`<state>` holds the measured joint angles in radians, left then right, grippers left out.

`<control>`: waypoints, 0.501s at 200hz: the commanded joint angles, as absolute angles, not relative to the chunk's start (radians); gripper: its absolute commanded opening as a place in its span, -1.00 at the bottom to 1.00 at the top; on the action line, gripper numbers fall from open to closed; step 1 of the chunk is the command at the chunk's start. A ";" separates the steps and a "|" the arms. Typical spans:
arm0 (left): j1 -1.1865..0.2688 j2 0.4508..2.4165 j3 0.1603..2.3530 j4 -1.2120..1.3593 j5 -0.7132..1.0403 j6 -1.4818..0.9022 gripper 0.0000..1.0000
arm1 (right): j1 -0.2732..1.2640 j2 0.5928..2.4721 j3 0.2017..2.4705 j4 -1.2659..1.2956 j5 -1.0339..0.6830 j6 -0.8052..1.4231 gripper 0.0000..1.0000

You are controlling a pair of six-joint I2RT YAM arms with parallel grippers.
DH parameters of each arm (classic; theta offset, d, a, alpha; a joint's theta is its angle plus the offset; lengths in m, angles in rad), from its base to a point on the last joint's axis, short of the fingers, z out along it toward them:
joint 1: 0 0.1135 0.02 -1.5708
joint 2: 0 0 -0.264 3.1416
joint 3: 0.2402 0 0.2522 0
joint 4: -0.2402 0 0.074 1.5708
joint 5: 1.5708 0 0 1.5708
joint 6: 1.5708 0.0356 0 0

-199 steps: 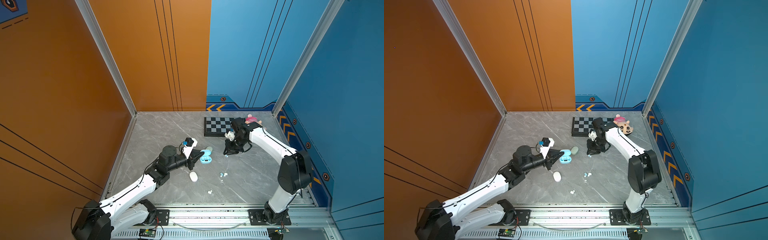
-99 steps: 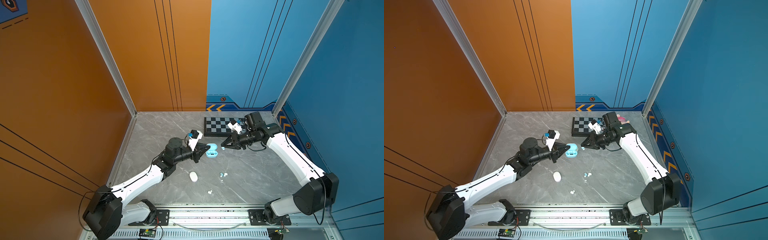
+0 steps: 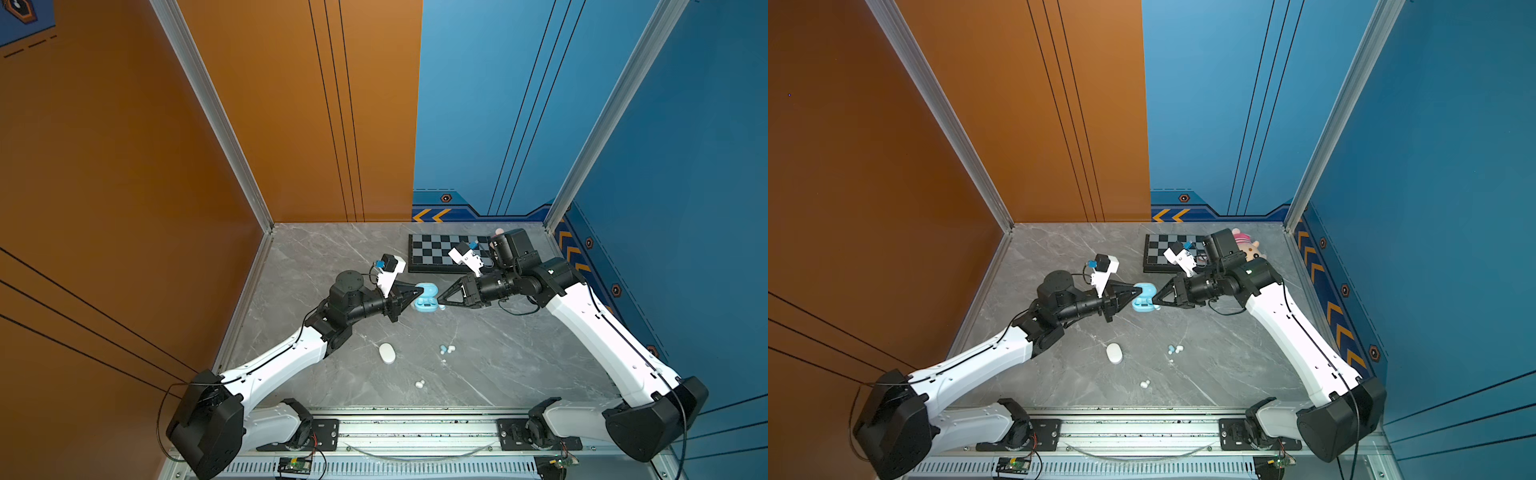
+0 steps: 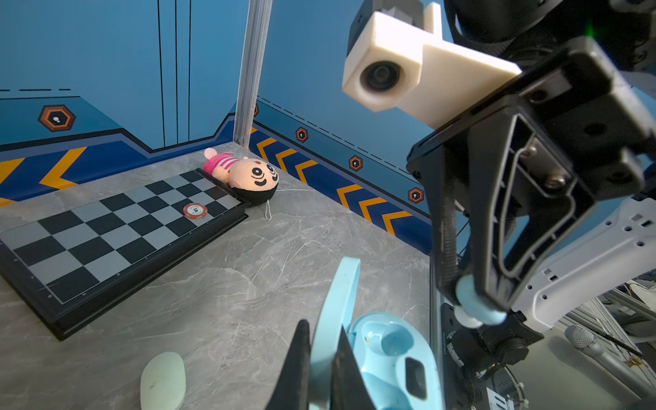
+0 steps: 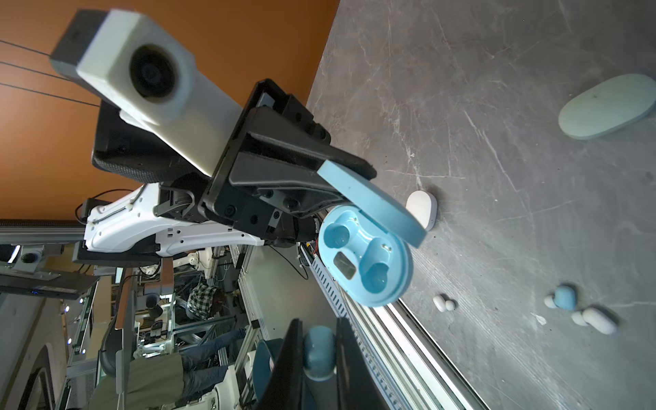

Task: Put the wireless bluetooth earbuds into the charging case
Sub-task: 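Lift the earbud with the right gripper and carry it over the open case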

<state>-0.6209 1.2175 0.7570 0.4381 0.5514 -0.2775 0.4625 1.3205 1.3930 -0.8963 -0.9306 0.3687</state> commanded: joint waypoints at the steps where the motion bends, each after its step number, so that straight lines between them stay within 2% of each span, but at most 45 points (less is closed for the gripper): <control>1: -0.624 1.220 0.785 0.454 0.591 -0.290 -1.00 | 0.482 1.335 1.422 -0.876 -0.901 0.323 -0.72; 100: -0.639 1.207 0.787 0.454 0.597 -0.268 -1.00 | 0.492 1.358 1.446 -0.847 -0.839 0.332 -0.74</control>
